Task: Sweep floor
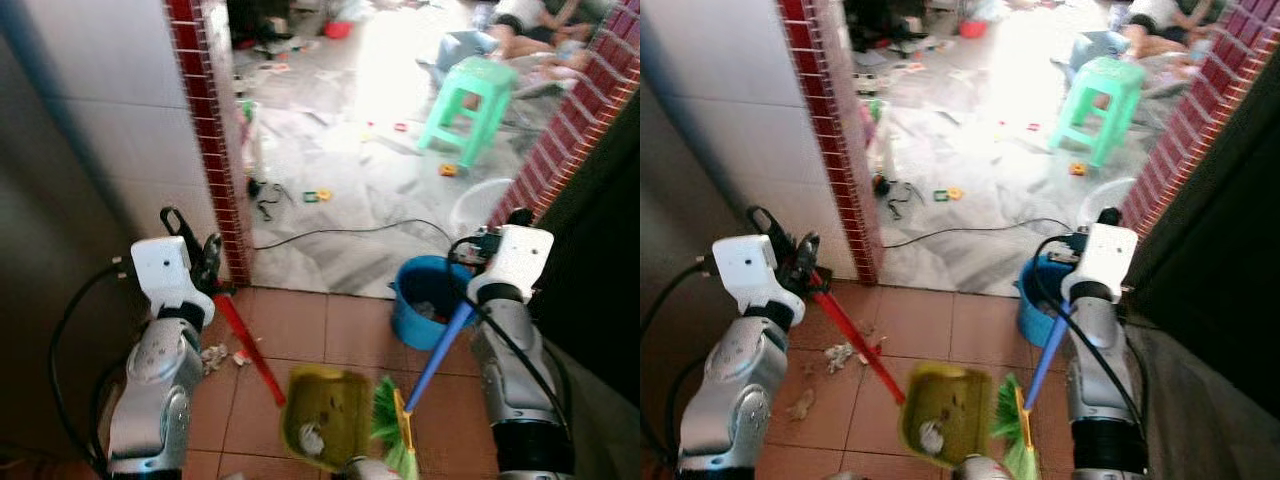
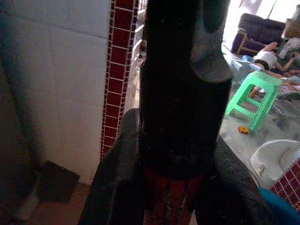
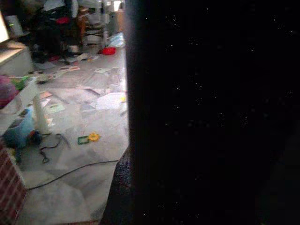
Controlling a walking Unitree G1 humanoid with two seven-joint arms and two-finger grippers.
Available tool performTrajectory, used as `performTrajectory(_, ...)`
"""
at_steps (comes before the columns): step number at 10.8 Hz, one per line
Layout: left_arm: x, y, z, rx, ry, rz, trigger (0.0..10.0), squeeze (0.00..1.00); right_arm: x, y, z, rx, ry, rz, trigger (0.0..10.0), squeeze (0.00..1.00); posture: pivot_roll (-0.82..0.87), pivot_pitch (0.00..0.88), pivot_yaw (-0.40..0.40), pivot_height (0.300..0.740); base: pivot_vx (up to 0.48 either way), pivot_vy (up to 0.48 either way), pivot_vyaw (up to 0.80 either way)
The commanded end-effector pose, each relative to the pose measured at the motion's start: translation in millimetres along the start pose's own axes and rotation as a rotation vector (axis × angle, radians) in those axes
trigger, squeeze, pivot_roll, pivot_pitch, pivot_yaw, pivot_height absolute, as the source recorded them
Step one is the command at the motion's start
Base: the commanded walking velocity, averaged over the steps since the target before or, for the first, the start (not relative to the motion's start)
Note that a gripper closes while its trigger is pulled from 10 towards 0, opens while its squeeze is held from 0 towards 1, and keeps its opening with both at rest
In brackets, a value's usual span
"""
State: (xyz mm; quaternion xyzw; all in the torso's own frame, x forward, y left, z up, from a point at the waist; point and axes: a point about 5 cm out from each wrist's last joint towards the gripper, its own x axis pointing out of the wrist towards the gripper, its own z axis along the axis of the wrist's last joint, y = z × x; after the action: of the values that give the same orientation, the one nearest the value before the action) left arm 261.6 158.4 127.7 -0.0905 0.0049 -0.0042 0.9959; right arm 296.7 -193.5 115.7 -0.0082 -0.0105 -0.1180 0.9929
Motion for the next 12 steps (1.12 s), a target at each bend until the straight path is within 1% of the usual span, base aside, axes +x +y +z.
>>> performTrajectory(1,3.1,-4.1,7.1,-0.022,-0.037,-0.032,10.0,0.0,1.4,7.5,7.1,0.01,-0.03,0.028,10.0,0.0,-0.09,0.0,0.018,0.74,0.0,0.0,0.0)
performTrajectory(2,2.8,-7.4,5.3,-0.028,-0.03,-0.047,10.0,0.0,1.0,8.6,8.9,-0.001,-0.046,0.042,10.0,0.0,-0.09,0.0,0.016,0.74,0.0,0.0,0.0)
performTrajectory(3,2.3,-9.4,4.6,-0.033,-0.029,-0.053,10.0,0.0,1.6,4.6,7.8,0.0,-0.039,0.032,10.0,0.0,-0.09,0.0,0.015,0.74,0.0,0.0,0.0)
performTrajectory(4,2.1,-10.3,4.5,-0.036,-0.028,-0.059,10.0,0.0,2.4,1.8,7.0,0.0,-0.034,0.025,10.0,0.0,-0.09,0.0,0.011,0.74,0.0,0.0,-0.41)
performTrajectory(6,2.9,-9.8,5.2,-0.034,-0.03,-0.063,10.0,0.0,2.6,2.8,5.5,0.005,-0.029,0.037,10.0,0.0,-0.09,0.0,0.011,0.74,0.0,0.0,-0.44)
performTrajectory(8,3.5,-8.9,5.7,-0.034,-0.033,-0.06,10.0,0.0,2.1,4.1,5.1,0.005,-0.029,0.038,10.0,0.0,-0.09,0.0,0.013,0.74,0.0,-0.287,-0.56)
performTrajectory(12,3.9,-10.7,5.2,-0.037,-0.033,-0.066,10.0,0.0,2.9,4.0,6.0,0.01,-0.031,0.042,10.0,0.0,-0.1,0.0,0.014,0.74,0.0,-0.338,-0.8)
